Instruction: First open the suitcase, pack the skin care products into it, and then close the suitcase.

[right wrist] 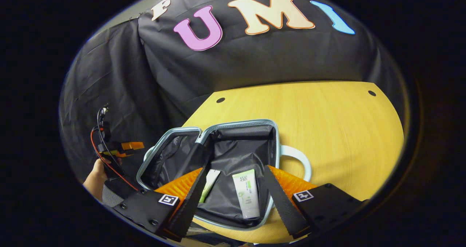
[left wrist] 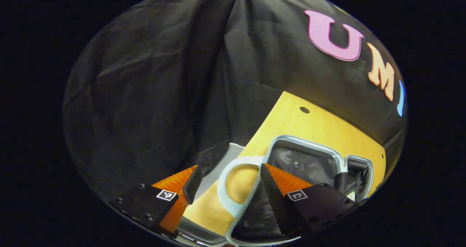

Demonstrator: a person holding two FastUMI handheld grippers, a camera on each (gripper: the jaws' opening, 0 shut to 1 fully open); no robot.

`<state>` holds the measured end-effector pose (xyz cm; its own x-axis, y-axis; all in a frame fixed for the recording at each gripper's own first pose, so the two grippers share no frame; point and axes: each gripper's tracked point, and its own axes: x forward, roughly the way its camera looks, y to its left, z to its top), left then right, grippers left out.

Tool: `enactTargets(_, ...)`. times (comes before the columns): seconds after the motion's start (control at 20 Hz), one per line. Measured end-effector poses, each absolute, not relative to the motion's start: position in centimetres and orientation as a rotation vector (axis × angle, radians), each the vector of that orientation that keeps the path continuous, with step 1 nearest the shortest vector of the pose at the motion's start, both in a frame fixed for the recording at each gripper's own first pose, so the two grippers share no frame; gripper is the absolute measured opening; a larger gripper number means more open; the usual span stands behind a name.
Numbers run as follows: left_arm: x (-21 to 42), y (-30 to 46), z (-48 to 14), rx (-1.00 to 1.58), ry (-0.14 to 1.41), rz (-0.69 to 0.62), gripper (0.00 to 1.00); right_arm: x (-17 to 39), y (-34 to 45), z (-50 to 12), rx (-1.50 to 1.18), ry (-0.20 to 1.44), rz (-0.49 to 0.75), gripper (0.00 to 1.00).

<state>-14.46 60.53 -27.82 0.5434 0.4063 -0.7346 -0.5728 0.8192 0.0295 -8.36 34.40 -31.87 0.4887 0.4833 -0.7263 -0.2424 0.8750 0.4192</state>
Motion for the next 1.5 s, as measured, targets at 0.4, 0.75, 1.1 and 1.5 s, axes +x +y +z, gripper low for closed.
enactTargets(0.4, -15.8, 62.6, -33.5, -0.317, 1.004, 0.501, 0.81, -8.3, 31.2, -31.8, 0.247, 0.943, 0.362, 0.98)
enactTargets(0.75, -14.9, 60.6, -34.2, -0.332, 1.042, 0.494, 0.08, -8.0, 30.6, -31.2, 0.236, 0.919, 0.376, 0.98)
enactTargets(1.1, -13.3, 59.1, -25.0, -0.244, 0.916, 0.484, 0.02, -8.0, 29.2, -31.1, 0.233, 0.882, 0.409, 0.98)
enactTargets(1.5, -11.2, 53.1, -14.5, -0.153, 0.771, 0.427, 0.02, -7.4, 27.1, -30.0, 0.246, 0.854, 0.476, 0.98)
